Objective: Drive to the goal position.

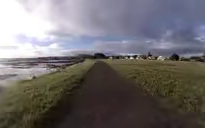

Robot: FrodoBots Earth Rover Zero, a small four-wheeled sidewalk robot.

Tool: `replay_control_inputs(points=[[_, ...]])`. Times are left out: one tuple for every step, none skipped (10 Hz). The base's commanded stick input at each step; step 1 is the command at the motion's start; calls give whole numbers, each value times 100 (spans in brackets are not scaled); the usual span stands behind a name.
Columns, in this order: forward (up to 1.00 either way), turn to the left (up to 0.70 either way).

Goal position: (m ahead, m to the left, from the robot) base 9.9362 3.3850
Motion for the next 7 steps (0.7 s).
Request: replay_control_inputs(points=[[70,0],[70,0],[70,0],[70,0],[70,0],[70,0],[70,0]])
